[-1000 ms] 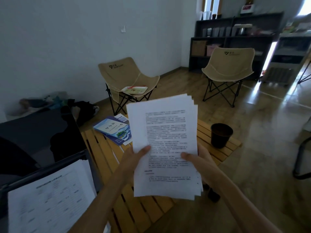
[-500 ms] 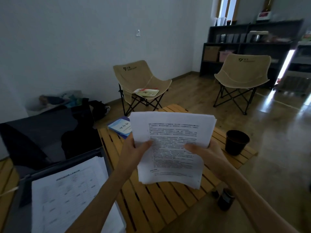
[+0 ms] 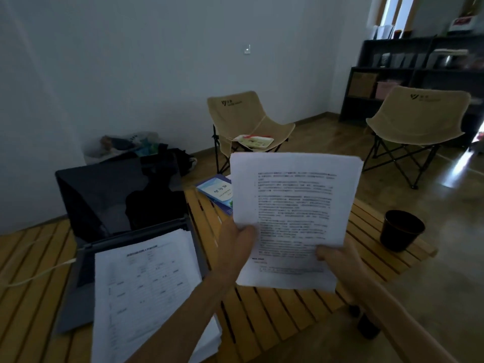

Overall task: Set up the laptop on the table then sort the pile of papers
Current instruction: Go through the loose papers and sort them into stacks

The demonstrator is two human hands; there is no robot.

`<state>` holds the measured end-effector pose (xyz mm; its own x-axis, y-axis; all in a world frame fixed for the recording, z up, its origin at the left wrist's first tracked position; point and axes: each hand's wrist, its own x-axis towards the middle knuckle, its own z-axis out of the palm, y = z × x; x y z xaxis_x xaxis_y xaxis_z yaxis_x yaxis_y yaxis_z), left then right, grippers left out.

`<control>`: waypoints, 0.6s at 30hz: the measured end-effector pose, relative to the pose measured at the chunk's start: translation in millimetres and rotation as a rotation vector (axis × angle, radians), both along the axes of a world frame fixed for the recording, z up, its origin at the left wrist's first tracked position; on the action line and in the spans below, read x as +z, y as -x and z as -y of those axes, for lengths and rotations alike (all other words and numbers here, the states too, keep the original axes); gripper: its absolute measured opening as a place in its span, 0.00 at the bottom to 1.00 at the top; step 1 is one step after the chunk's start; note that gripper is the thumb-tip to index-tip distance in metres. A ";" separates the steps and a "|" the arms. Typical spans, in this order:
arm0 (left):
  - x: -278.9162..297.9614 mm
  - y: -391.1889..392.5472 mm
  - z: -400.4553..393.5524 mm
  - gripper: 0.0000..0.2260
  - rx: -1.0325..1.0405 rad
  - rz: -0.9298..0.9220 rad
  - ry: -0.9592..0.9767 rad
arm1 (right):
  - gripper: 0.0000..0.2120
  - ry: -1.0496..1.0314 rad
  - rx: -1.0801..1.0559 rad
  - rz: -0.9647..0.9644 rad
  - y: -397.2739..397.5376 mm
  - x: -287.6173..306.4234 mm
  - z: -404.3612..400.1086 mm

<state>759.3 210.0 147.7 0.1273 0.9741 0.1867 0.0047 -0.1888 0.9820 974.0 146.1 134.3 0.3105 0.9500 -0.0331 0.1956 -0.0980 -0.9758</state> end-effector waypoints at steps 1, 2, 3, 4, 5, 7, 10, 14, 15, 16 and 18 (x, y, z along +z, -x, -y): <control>6.6 11.8 1.9 0.13 0.013 -0.010 0.005 | 0.13 -0.005 0.046 -0.001 6.2 10.4 0.6; 14.1 26.8 4.5 0.12 0.030 -0.033 0.013 | 0.11 0.016 0.093 -0.017 14.9 19.7 -0.3; 20.3 44.1 7.2 0.12 0.064 -0.060 0.031 | 0.11 0.049 0.150 -0.044 25.9 26.9 -3.1; 24.1 63.5 9.2 0.13 0.128 -0.102 0.059 | 0.12 0.087 0.206 -0.069 40.1 31.9 -7.0; 24.2 85.3 11.8 0.12 0.212 -0.157 0.088 | 0.14 0.113 0.255 -0.072 57.4 34.0 -11.2; 18.1 127.3 19.8 0.12 0.350 -0.267 0.124 | 0.18 0.114 0.309 -0.041 99.5 28.5 -21.8; -3.9 176.8 37.7 0.14 0.460 -0.391 0.219 | 0.16 0.117 0.399 -0.030 163.7 4.8 -28.8; -32.8 216.3 57.8 0.12 0.541 -0.375 0.314 | 0.21 0.192 0.475 -0.007 213.8 -20.2 -32.8; -38.1 222.7 60.2 0.11 0.554 -0.367 0.333 | 0.21 0.200 0.482 0.013 220.9 -22.0 -33.4; -42.4 226.9 61.5 0.11 0.563 -0.354 0.350 | 0.21 0.201 0.485 0.030 226.6 -21.9 -33.2; -52.6 233.9 61.9 0.11 0.582 -0.336 0.378 | 0.20 0.222 0.494 0.057 234.9 -26.0 -33.1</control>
<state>525.4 148.2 95.1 -0.4338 0.8915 -0.1303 0.3096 0.2833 0.9077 739.1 179.2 108.3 -0.1638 0.9553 -0.2459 0.3227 -0.1837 -0.9285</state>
